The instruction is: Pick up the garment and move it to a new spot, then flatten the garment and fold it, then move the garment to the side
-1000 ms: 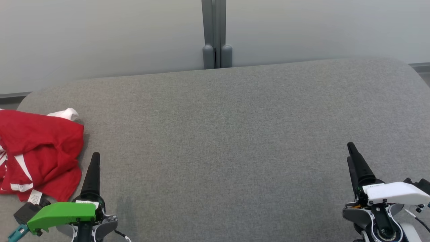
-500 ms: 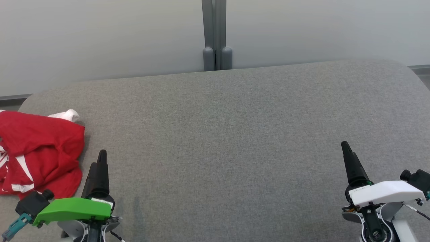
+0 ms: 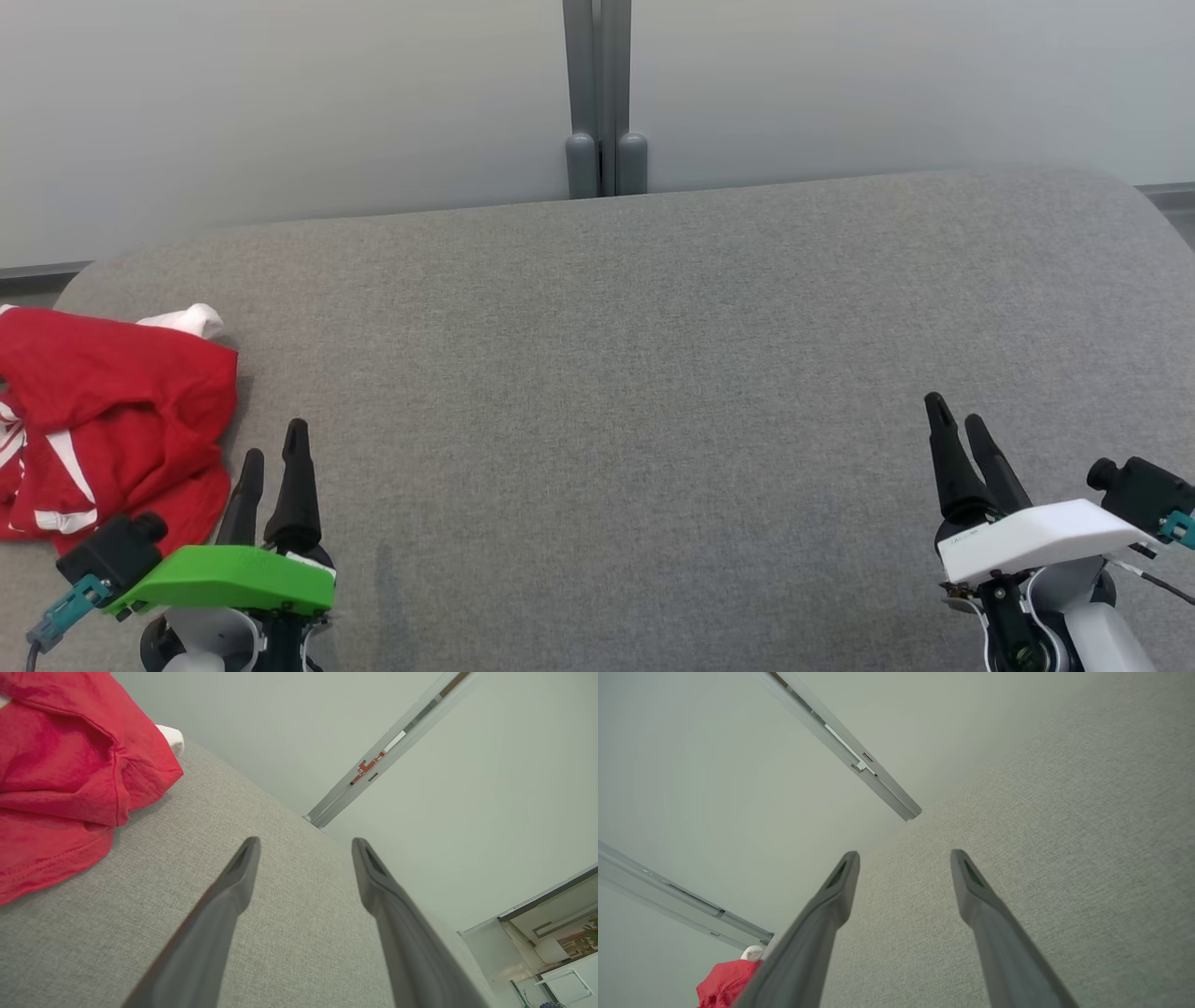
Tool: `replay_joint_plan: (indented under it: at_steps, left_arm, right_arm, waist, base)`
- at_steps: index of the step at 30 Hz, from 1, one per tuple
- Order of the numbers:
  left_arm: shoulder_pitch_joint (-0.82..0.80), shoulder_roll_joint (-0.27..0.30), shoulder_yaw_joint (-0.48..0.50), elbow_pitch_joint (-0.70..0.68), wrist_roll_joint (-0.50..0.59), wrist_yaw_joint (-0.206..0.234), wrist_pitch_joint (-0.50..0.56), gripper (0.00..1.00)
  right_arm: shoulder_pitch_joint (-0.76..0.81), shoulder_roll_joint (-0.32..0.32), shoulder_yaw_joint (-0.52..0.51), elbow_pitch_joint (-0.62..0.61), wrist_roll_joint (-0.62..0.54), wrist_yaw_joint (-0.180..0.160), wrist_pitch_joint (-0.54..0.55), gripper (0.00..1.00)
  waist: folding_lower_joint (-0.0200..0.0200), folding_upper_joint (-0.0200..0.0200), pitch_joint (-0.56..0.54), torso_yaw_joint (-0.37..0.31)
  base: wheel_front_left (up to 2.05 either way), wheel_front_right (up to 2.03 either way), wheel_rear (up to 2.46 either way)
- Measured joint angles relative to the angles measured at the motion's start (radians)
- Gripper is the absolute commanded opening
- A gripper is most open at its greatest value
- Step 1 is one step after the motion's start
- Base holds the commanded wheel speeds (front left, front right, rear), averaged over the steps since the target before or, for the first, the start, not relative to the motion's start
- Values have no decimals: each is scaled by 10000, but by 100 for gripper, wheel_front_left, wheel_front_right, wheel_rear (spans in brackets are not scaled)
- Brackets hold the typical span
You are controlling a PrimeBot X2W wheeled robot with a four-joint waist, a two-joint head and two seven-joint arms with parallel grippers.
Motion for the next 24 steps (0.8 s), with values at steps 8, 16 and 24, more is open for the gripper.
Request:
replay_joint_plan:
  at_steps: [8, 16, 24]
  left_arm:
    - [-59, 21, -86, 134, 842, 6, -249, 100]
    - [-64, 88, -155, 221, 1871, 88, -489, 100]
    - [-105, 132, -242, 428, 2663, 136, -694, 100]
  right_arm:
    - [-1, -38, 173, -35, -1068, 0, -242, 100]
    - [-1, -90, 341, -96, -2040, 0, -489, 100]
    - [3, -111, 424, -151, -2892, 2, -702, 100]
  waist:
    - [0, 0, -3, 11]
    - [0, 0, -22, 4]
    - [0, 0, -47, 23]
  base:
    - [0, 0, 0]
    - [0, 0, 0]
    - [0, 0, 0]
